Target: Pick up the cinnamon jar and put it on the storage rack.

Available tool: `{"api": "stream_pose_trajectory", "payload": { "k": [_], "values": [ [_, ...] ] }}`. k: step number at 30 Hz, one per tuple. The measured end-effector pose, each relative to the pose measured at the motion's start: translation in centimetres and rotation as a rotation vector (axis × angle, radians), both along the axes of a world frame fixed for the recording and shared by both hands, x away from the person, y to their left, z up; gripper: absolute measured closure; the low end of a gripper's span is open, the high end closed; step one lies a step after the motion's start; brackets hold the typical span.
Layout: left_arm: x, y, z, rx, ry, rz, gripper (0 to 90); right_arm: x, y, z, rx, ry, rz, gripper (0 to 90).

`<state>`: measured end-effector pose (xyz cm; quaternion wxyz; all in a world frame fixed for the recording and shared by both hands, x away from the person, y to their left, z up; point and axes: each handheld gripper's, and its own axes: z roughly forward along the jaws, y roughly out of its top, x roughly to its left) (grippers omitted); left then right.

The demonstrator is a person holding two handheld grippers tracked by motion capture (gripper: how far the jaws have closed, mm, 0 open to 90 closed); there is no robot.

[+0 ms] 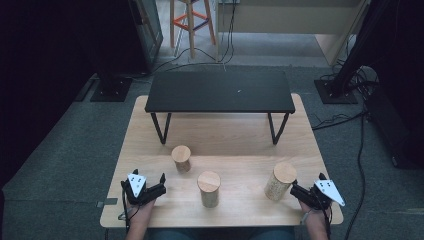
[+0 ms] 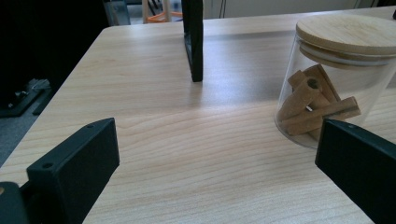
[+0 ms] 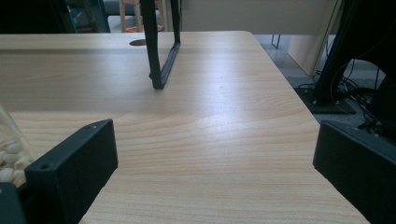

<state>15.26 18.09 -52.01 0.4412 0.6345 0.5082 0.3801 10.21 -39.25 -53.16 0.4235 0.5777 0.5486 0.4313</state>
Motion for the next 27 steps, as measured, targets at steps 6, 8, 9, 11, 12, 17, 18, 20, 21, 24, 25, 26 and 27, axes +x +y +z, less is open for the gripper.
{"api": "stream_pose_trajectory", "payload": {
  "k": [6, 8, 9, 11, 12, 17, 18, 20, 21, 24, 25, 26, 27],
  "values": [
    [-0.03, 0.03, -0.05, -0.004, -0.003, 0.000, 0.0, -0.08, 0.14, -0.08, -0.007, -0.006, -0.002, 0.0],
    [-0.05, 0.03, -0.04, -0.003, -0.003, 0.000, 0.0, -0.16, 0.10, -0.18, -0.005, -0.014, -0.003, 0.0],
    [-0.06, 0.01, -0.03, -0.001, -0.003, 0.000, 0.0, -0.16, 0.10, -0.18, -0.005, -0.014, -0.003, 0.0],
    [-0.05, 0.00, -0.01, 0.003, -0.003, -0.002, 0.0, -0.23, 0.12, -0.23, -0.003, -0.019, -0.004, 0.0],
    [-0.02, -0.01, 0.01, 0.004, -0.001, -0.002, 0.0, -0.27, 0.14, -0.26, -0.007, -0.021, -0.004, 0.0],
    [-0.12, -0.03, -0.11, 0.002, -0.009, 0.002, 0.0, -0.30, 0.25, -0.27, -0.014, -0.023, -0.002, 0.0],
    [-0.12, -0.05, -0.10, 0.004, -0.009, 0.002, 0.0, -0.29, 0.27, -0.26, -0.014, -0.022, -0.003, 0.0],
    [-0.09, -0.10, -0.06, 0.008, -0.007, 0.001, 0.0, -0.31, 0.28, -0.26, -0.013, -0.023, -0.004, 0.0],
    [-0.08, -0.09, -0.06, 0.008, -0.006, 0.000, 0.0, -0.34, 0.26, -0.27, -0.011, -0.023, -0.004, 0.0],
    [-0.03, 0.00, -0.02, 0.004, -0.003, -0.001, 0.0, -0.45, 0.26, -0.37, -0.010, -0.031, -0.004, 0.0],
    [-0.03, 0.01, -0.04, 0.000, -0.004, 0.000, 0.0, -0.43, 0.27, -0.34, -0.010, -0.029, -0.005, 0.0],
    [-0.03, 0.01, -0.06, -0.001, -0.005, 0.001, 0.0, -0.41, 0.29, -0.32, -0.009, -0.028, -0.006, 0.0],
    [-0.02, 0.00, -0.04, -0.001, -0.004, 0.001, 0.0, -0.40, 0.32, -0.30, -0.009, -0.027, -0.007, 0.0]
  ]
}}
